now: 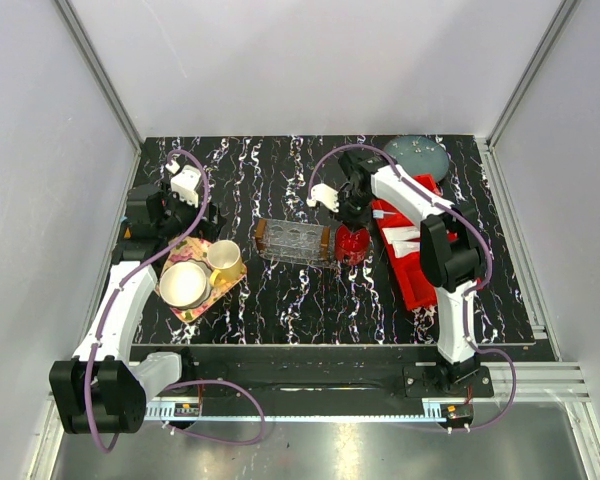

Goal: Prepare toiletry sets of a toothbrush and toothpaste on the tray

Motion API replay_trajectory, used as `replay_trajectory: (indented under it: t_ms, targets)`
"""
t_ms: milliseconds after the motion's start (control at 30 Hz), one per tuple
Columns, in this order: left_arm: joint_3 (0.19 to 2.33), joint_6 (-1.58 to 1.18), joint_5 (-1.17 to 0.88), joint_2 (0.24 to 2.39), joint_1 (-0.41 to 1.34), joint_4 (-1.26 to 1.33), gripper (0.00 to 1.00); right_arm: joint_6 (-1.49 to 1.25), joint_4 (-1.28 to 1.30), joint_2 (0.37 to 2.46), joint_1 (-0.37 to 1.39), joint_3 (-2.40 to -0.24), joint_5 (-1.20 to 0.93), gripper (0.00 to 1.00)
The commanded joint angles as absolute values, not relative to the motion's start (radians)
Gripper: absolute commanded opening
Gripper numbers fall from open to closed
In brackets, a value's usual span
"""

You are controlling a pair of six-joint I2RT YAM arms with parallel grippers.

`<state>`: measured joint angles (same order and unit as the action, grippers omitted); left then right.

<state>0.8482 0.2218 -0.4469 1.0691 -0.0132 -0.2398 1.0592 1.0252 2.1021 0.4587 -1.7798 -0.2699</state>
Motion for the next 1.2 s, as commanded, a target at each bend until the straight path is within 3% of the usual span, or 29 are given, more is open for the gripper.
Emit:
replay_trajectory:
  t_ms: [0, 133, 333, 1167]
  targets:
    - [0.844, 0.241, -0.437, 1.049, -0.011, -0.207, 0.99, 1.072, 1.011, 2.091, 0.474, -1.830, -0.264, 0.00]
    - [0.845, 0.239, -0.437, 1.048, -0.011, -0.207, 0.99, 1.068, 1.002, 2.094, 0.479, -1.825, -0.259, 0.00]
    - [0.839, 0.239, -0.437, 1.045, -0.012, -0.207, 0.99, 1.066, 0.986, 2.094, 0.485, -1.821, -0.239, 0.08]
    - [0.821, 0.242, -0.445, 1.028, -0.011, -0.207, 0.99, 0.894, 0.979, 1.988, 0.491, -1.836, -0.173, 0.51]
